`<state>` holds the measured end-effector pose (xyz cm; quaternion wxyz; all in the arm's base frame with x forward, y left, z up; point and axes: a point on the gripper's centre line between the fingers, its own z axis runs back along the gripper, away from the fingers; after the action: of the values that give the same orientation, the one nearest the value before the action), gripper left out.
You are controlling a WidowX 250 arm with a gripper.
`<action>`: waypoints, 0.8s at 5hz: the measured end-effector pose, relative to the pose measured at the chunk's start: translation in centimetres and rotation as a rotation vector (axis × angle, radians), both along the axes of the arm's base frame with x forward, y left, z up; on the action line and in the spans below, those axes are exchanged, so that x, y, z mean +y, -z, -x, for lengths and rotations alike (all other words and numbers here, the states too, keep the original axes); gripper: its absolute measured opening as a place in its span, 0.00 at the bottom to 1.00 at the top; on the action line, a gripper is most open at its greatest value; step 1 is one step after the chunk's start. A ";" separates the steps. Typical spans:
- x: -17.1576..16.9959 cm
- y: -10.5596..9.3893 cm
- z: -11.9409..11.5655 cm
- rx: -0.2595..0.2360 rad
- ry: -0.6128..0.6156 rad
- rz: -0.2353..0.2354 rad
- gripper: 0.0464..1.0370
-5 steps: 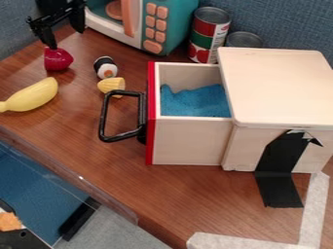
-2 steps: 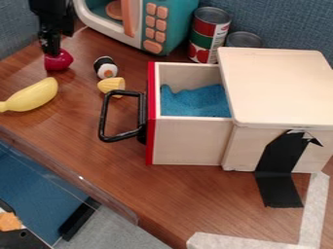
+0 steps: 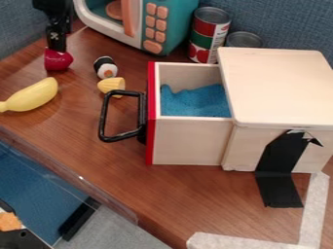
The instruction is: Put the red object in the drawer
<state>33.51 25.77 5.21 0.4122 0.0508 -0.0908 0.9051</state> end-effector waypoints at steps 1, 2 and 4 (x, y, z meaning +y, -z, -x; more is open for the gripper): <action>-0.3 -0.1 0.6 0.028 -0.069 0.012 0.96; -0.4 0.2 0.8 0.033 -0.080 0.016 0.96; -0.2 0.6 1.1 0.044 -0.078 0.003 0.96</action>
<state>32.38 25.53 4.63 0.3786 0.0734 -0.0784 0.9193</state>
